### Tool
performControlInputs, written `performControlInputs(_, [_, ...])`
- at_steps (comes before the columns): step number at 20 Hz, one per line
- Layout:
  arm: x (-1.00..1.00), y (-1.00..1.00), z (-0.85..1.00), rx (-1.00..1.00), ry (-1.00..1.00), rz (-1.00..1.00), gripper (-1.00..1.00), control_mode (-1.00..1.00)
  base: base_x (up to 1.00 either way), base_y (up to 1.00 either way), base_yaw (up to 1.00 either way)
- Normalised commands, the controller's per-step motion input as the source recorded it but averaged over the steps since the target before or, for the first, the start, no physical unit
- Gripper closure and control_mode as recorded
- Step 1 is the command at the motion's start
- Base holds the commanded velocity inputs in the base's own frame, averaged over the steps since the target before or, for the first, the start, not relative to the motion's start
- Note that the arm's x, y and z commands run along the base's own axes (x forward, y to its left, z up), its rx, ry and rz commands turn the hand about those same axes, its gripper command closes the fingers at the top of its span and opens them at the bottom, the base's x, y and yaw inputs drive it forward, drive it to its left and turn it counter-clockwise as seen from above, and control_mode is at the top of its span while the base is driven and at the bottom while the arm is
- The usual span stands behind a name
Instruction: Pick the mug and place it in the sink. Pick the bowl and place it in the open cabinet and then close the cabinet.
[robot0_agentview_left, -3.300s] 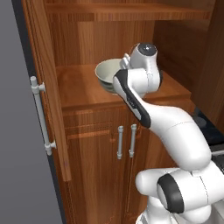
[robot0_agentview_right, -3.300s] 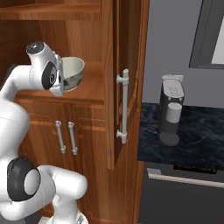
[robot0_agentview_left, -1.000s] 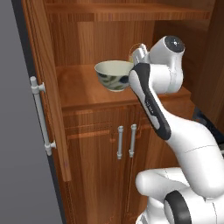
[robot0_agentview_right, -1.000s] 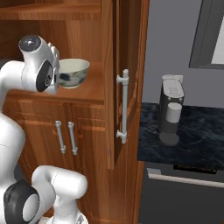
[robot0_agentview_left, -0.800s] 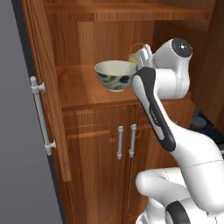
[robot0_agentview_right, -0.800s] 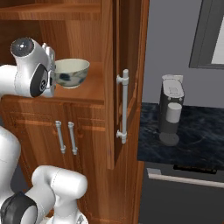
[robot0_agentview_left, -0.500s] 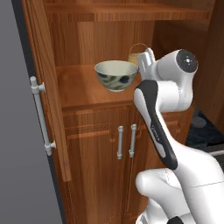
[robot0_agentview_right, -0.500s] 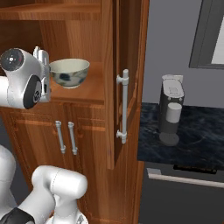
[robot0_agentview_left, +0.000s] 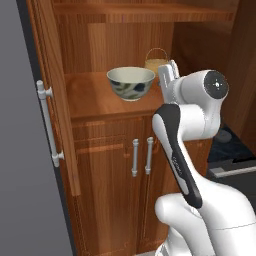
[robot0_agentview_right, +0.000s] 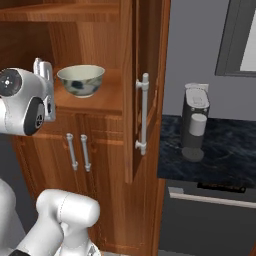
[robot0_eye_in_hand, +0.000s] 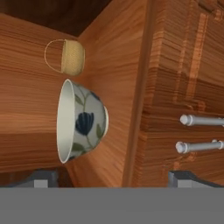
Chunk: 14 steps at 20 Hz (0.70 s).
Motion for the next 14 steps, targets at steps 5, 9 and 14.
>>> performControlInputs(5, [0.0,0.0,0.0,0.0,0.0,0.0,-1.0,1.0,-0.31,0.0,0.0])
performControlInputs(9, [0.0,0.0,0.07,0.0,-0.01,0.0,-1.0,-1.0,-0.03,0.0,0.0])
performControlInputs(14, [-0.12,-0.02,0.25,0.0,-0.06,0.0,-1.0,-1.0,0.0,0.0,0.0])
